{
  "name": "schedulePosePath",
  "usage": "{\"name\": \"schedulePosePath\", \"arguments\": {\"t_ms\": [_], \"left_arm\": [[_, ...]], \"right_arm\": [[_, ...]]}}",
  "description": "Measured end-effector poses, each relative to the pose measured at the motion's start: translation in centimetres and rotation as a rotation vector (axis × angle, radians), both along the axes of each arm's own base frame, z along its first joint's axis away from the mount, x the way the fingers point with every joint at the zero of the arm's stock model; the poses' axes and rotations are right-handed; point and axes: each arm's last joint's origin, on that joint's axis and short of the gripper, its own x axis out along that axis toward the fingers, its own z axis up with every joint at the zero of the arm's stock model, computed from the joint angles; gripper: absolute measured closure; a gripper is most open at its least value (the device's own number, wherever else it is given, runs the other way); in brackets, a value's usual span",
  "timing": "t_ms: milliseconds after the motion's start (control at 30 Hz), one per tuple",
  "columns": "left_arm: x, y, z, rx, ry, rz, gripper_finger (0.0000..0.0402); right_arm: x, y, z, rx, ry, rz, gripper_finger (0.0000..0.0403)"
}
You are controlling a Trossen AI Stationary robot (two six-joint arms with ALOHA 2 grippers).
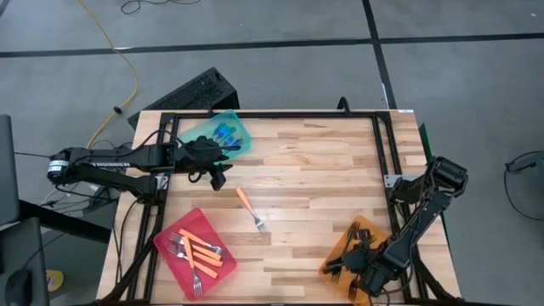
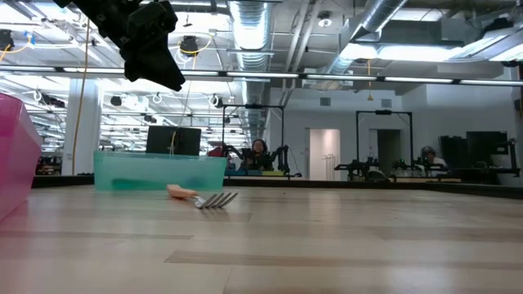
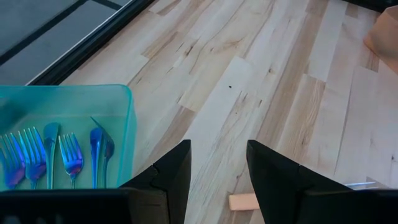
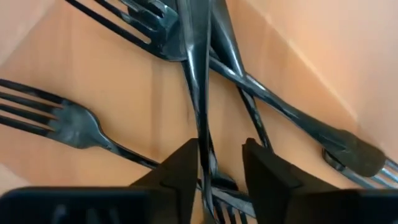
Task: Sort silverware by color (type)
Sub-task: Put the black fork into the orange bin, then put the orange fork into the red bin
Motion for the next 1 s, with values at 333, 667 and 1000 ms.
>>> {"name": "schedulePosePath", "arguments": {"t_ms": [333,667,1000], "left_arm": [[0.0,0.0,0.0,0.000,0.000,-0.001,0.0262],[0.3,-1.5,0.0,-0.003,0.017,-0.439,0.0262],[1.9,-4.4,-1.2,0.038,0.053,-0.634,0.0262]], "right_arm": [[1.1,0.0,1.8,0.009,0.040,-0.035,0.0200],[1.6,0.6,4.6,0.001,0.044,-0.027,0.0208],[1.8,0.7,5.0,-0.001,0.026,-0.035,0.0209]]}}
